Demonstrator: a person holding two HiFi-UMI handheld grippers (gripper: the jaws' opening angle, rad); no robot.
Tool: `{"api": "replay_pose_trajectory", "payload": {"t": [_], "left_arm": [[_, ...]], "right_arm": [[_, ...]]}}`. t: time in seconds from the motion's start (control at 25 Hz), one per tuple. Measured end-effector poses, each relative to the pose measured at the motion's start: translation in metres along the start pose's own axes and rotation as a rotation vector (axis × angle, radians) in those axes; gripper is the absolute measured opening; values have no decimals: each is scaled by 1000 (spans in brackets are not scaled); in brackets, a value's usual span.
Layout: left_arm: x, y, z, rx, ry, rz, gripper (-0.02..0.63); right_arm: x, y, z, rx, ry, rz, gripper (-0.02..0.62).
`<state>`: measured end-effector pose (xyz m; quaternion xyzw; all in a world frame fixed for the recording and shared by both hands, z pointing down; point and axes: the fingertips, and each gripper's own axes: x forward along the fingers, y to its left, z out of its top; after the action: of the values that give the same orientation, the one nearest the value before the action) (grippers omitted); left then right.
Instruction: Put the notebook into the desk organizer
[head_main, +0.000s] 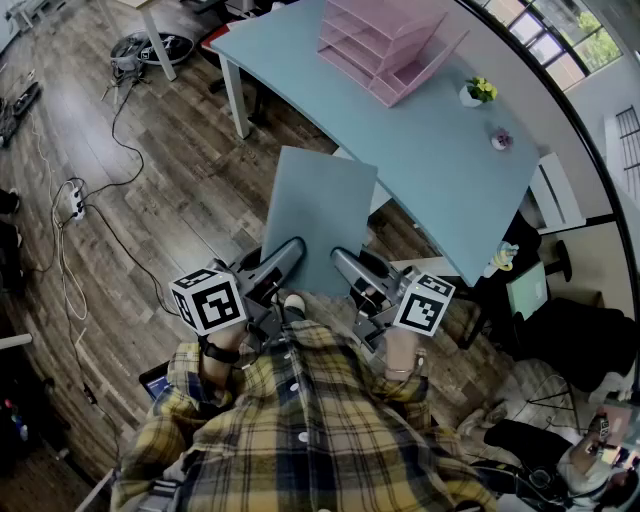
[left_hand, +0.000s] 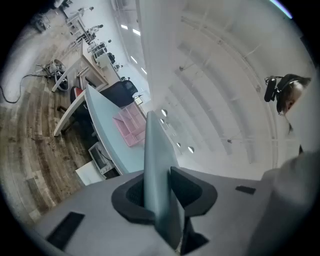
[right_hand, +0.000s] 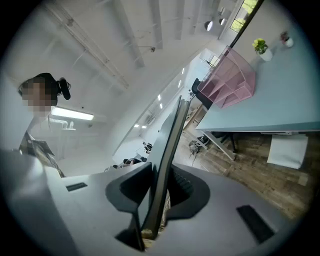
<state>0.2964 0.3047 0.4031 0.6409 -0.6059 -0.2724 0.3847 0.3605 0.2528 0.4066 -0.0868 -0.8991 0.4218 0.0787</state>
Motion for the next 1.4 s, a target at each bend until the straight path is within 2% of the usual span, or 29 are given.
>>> {"api": "replay_pose_trajectory", "payload": {"t": [0.56, 0.8, 1.04, 1.4], "left_arm": [[2, 1, -11, -29, -39, 17, 100], [3, 12, -5, -39, -55, 27, 100], [11, 40, 34, -40, -60, 17, 100], [31, 98, 141, -40, -10, -9, 100]], "right_arm": [[-5, -6, -4, 37, 14, 35, 95], [7, -14, -2, 49, 25, 40, 95], [49, -27, 18, 46, 19, 31, 95], [152, -51, 72, 55, -31, -3, 95]]}}
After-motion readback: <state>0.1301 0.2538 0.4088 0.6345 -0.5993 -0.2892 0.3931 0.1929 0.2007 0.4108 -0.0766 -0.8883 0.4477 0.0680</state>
